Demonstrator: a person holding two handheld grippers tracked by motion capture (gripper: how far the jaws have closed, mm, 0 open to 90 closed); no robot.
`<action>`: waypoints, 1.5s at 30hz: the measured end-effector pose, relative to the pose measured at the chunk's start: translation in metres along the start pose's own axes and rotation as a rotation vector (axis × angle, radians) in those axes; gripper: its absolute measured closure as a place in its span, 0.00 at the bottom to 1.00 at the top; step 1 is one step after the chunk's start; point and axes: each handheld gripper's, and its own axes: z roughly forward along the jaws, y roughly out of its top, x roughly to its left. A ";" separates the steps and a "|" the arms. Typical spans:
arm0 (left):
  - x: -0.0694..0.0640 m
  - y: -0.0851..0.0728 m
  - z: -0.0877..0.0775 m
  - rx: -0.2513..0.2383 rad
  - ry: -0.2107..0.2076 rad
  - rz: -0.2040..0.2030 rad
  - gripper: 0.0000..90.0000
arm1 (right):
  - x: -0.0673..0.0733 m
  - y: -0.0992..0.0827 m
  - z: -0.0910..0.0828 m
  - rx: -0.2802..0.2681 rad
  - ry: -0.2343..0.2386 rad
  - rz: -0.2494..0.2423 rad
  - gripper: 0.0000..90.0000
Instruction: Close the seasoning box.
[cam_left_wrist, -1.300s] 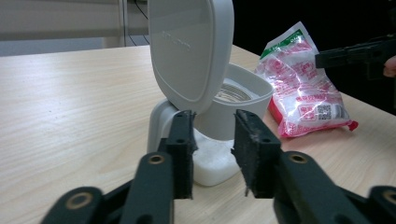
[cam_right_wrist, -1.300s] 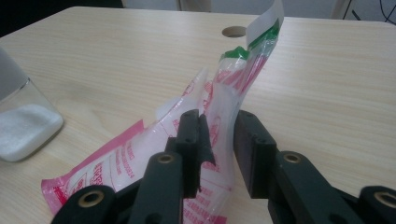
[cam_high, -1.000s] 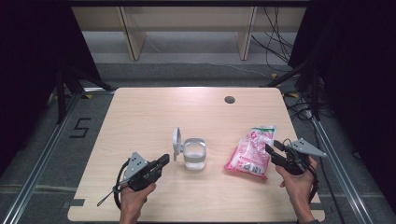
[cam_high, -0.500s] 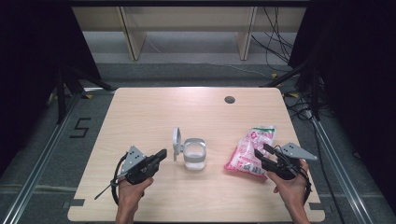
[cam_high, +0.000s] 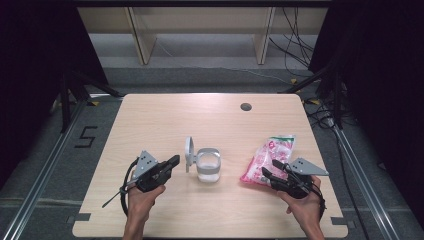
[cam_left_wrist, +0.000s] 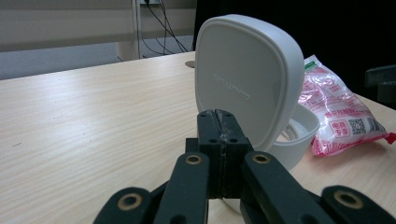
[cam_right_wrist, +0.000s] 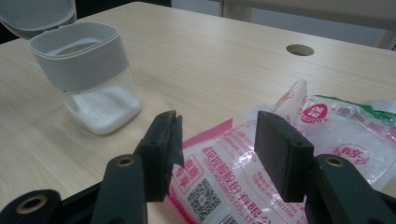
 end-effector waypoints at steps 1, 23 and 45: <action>0.000 0.001 0.001 0.002 -0.004 0.002 0.99 | -0.001 0.000 0.000 0.004 0.011 -0.026 0.55; 0.000 0.003 0.012 0.021 -0.006 0.012 0.99 | 0.012 -0.002 0.000 0.017 0.040 -0.033 0.52; -0.007 0.005 0.022 0.029 -0.028 0.018 0.99 | 0.016 -0.005 -0.001 0.021 0.057 -0.012 0.49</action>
